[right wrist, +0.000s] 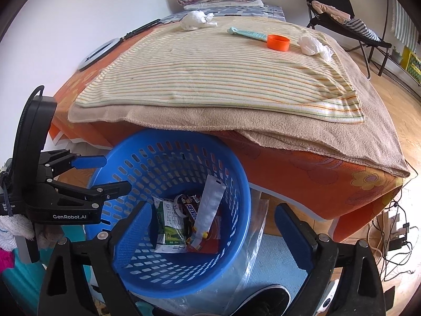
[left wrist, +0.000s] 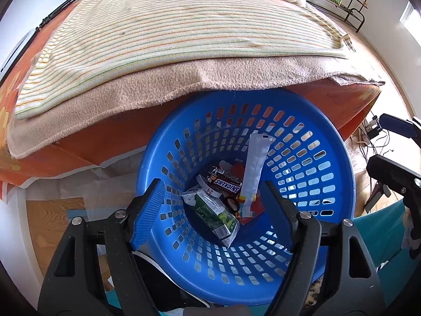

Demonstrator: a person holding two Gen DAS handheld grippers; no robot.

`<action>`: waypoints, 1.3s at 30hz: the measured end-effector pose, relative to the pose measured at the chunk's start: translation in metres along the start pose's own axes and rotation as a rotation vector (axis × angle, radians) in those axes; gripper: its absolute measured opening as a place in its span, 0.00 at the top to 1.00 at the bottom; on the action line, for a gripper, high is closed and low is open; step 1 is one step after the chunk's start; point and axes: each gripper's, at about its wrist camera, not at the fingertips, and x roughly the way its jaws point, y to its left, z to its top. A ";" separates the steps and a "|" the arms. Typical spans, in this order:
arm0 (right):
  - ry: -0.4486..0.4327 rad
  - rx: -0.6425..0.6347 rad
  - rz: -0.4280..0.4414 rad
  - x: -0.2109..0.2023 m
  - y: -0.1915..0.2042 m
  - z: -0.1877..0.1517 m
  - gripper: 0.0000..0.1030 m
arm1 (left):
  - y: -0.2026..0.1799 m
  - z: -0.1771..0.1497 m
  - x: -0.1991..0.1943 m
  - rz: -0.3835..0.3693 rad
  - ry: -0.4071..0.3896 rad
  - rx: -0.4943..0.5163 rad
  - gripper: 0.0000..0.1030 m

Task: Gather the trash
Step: 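Move left tool to blue tube while right tool moves to white tissue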

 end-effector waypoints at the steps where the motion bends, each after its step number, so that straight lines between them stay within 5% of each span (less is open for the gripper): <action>1: -0.005 -0.001 -0.006 -0.001 0.000 0.000 0.05 | 0.000 0.000 0.000 0.000 -0.001 0.000 0.25; 25: -0.058 0.018 -0.060 -0.016 -0.006 0.029 0.02 | -0.009 0.033 -0.019 -0.069 -0.027 0.037 0.25; 39: -0.207 0.146 -0.078 -0.037 -0.077 0.096 0.02 | -0.012 0.145 -0.040 -0.083 -0.155 0.118 0.25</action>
